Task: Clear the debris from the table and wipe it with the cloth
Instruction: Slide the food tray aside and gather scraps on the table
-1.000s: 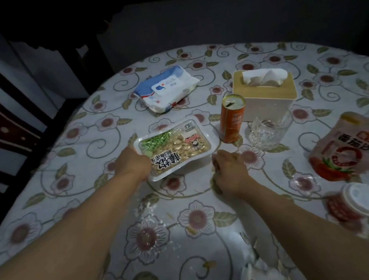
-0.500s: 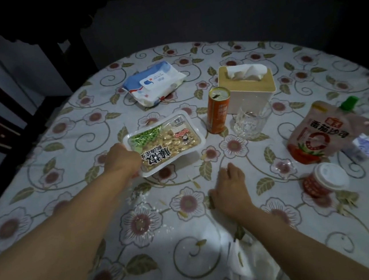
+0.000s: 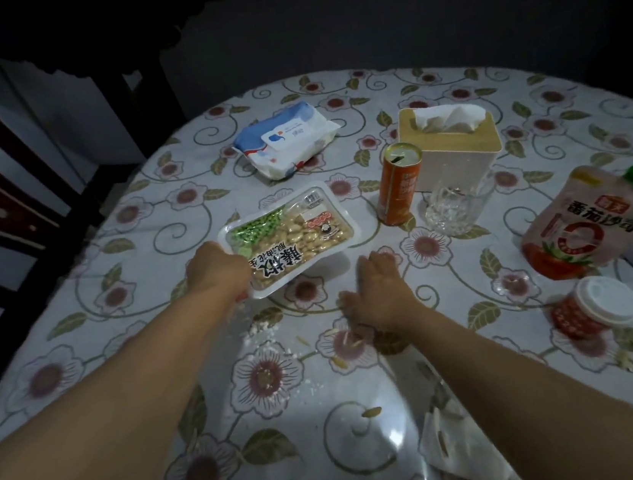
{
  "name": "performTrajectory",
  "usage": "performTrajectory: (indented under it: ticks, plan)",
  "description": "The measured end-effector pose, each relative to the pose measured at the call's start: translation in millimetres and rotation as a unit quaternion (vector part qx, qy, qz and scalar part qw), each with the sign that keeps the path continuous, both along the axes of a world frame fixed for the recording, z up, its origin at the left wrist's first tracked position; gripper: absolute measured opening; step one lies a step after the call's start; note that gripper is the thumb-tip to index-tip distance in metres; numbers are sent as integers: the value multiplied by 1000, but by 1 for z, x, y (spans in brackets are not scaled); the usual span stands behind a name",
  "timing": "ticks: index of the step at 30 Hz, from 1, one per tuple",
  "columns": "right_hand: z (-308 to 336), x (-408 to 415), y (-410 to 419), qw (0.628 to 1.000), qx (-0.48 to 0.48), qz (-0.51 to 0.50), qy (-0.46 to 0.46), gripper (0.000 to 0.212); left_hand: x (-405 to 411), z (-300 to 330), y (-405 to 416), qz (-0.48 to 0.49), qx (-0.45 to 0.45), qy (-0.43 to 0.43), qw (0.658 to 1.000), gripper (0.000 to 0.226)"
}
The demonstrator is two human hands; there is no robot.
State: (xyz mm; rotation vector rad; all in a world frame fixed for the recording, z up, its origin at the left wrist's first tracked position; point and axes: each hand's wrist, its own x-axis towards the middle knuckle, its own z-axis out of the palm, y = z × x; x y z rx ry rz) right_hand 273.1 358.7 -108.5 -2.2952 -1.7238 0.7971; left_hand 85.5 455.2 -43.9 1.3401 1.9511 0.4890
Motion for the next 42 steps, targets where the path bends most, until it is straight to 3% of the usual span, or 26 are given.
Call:
performTrajectory:
  ticks: [3,5,8,10,12,15,17,21,27,30,32,35,38,42]
  plan:
    - [2,-36,-30,996,-14,61,63,64,0,-1,-1,-7,-4,-1,1000,30]
    - [11,-56,-51,987,6,119,111,30,3,-2,-2,-14,-4,-2,1000,28]
    - [22,-52,-58,984,81,77,140,11,10,-3,-5,-19,-8,-6,1000,26]
    - [17,-34,-53,991,93,26,87,22,18,-6,-5,-25,-15,-22,999,26]
    - [12,-22,-54,998,42,24,33,54,30,-8,-8,-36,-17,-29,999,25]
    - [23,-21,-70,993,14,76,92,35,52,-11,-14,-67,-16,-21,997,34]
    - [30,-18,-78,988,53,74,128,30,69,-12,-19,-83,-17,-13,996,36]
    - [38,14,-84,990,125,-26,54,28,104,-16,-32,-124,-19,15,992,32]
    - [44,66,-91,981,110,-160,6,5,147,-24,-46,-170,-36,60,983,26]
    - [44,78,-96,976,119,-183,-1,16,153,-26,-51,-188,-47,74,978,12]
    - [43,81,-98,975,116,-189,10,18,154,-27,-53,-198,-49,90,975,20]
    - [40,86,-101,974,116,-190,29,16,157,-25,-54,-198,-42,80,976,22]
    - [38,90,-105,977,123,-173,34,8,159,-25,-54,-184,-33,55,981,6]
    - [36,90,-115,986,107,-127,25,27,155,-26,-62,-165,-73,13,983,23]
